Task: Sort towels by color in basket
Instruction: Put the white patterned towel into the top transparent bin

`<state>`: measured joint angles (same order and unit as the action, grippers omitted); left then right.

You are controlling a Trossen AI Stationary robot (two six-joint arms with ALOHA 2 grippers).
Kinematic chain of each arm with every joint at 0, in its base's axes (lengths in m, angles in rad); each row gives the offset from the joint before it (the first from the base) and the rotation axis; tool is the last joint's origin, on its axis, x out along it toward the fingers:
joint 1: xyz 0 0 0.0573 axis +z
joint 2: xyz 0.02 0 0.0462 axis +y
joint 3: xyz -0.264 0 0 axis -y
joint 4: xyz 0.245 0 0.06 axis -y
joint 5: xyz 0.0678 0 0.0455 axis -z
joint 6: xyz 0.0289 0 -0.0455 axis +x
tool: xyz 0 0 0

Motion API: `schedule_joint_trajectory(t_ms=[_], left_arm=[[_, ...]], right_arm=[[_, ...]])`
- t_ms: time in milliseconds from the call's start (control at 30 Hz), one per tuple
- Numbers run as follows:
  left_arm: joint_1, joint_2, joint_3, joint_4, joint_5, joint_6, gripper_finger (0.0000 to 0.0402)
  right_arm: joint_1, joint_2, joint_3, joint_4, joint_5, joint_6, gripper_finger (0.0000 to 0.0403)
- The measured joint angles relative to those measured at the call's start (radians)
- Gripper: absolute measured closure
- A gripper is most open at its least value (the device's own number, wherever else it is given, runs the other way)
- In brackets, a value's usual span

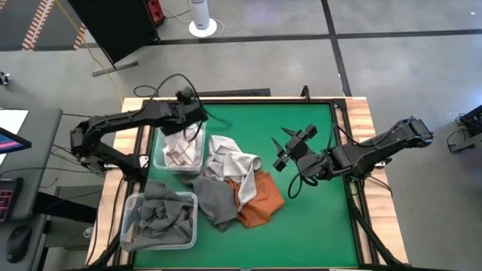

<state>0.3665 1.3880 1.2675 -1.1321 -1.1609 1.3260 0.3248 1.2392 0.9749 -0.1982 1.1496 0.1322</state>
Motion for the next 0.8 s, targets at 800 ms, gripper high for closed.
schedule_joint_trajectory(t_ms=[800], left_arm=[[0.009, -0.019, 0.283, 0.094, -0.036, -0.186, 0.0184]], right_arm=[[-0.062, 0.059, 0.000, 0.188, -0.241, -0.082, 0.0159]])
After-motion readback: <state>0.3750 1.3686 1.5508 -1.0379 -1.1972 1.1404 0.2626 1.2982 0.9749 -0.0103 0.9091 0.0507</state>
